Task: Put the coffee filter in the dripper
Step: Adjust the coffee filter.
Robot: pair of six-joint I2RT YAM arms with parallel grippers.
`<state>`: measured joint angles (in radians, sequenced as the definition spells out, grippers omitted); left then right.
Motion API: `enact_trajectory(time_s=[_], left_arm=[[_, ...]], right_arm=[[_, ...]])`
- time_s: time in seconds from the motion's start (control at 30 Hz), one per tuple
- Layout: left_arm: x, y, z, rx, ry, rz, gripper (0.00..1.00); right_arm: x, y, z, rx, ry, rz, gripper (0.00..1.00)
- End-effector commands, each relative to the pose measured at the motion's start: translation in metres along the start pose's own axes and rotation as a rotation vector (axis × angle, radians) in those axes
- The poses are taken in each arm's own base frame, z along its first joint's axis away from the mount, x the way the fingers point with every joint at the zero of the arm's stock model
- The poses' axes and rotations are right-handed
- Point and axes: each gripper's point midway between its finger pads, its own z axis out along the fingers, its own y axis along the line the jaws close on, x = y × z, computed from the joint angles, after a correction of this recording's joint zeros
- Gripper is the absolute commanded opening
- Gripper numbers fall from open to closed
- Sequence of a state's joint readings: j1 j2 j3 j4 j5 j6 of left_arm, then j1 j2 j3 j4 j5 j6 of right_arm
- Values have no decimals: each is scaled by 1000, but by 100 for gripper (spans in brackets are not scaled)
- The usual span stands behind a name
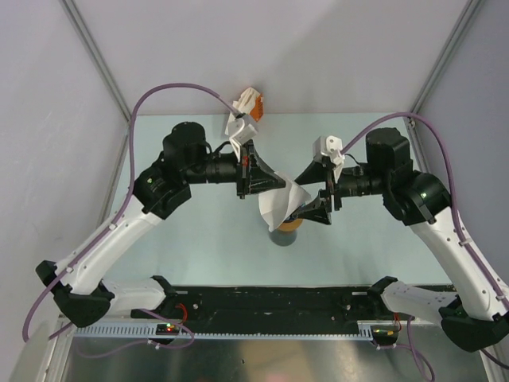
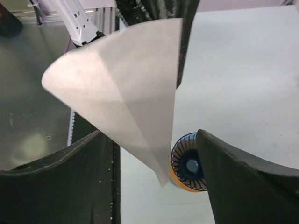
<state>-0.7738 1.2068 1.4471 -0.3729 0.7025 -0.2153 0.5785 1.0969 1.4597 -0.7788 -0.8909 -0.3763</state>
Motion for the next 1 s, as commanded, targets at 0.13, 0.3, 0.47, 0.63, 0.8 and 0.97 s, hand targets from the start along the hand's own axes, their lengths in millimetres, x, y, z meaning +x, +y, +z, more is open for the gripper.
enact_trajectory(time_s=[0.13,0.3,0.47,0.63,0.8,0.97], left_arm=[[-28,2,-1,11,-76,-181,0],[-29,11,0,5,-94,-262,0],[-30,14,1,6,-111,-315,0],[-29,15,2,9,-117,-328,0],[-26,15,1,6,-116,-316,0],[-26,10,1,20,-114,-273,0]], right_arm=[[-12,-10,-3,115,-23,-241,97],[-17,-18,-3,196,-28,-357,98],[-23,-28,-2,276,-28,-455,94],[-31,-33,-3,317,-42,-489,81],[-31,-29,-4,301,-51,-489,66],[-29,-24,-2,272,-51,-473,53]])
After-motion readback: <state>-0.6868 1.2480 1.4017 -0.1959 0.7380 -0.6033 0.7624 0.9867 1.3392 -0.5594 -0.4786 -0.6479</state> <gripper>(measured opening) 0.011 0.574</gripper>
